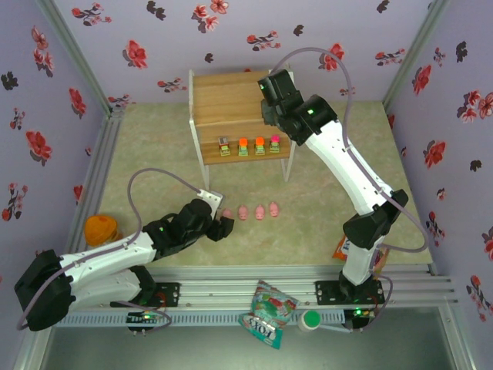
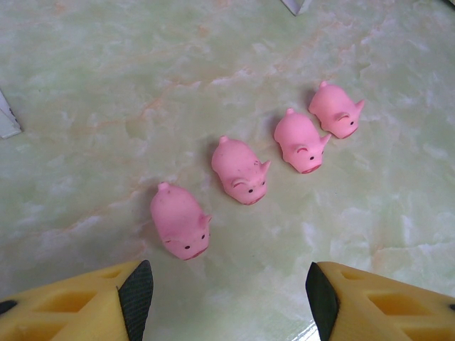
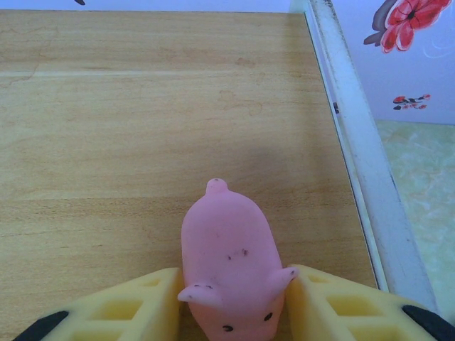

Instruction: Place and organize the plastic toys onto the shelf

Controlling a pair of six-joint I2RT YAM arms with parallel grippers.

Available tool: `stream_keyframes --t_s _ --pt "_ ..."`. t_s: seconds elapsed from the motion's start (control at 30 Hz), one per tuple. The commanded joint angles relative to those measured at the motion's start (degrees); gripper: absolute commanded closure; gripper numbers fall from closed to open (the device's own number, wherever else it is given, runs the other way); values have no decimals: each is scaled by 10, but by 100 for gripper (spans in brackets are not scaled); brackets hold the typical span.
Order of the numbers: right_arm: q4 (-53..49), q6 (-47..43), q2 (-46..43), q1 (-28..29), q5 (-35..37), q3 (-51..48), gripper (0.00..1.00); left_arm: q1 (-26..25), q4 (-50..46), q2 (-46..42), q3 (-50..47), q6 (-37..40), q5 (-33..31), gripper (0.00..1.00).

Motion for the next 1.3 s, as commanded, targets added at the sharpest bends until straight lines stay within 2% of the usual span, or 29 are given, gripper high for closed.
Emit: stream_keyframes --t_s 0.0,1.27 --pt "-13 -3 -10 -2 0 15 57 -5 0 -5 -2 14 -7 36" --pt "-17 -11 -42 18 46 28 56 -5 0 -7 -2 14 -6 36"
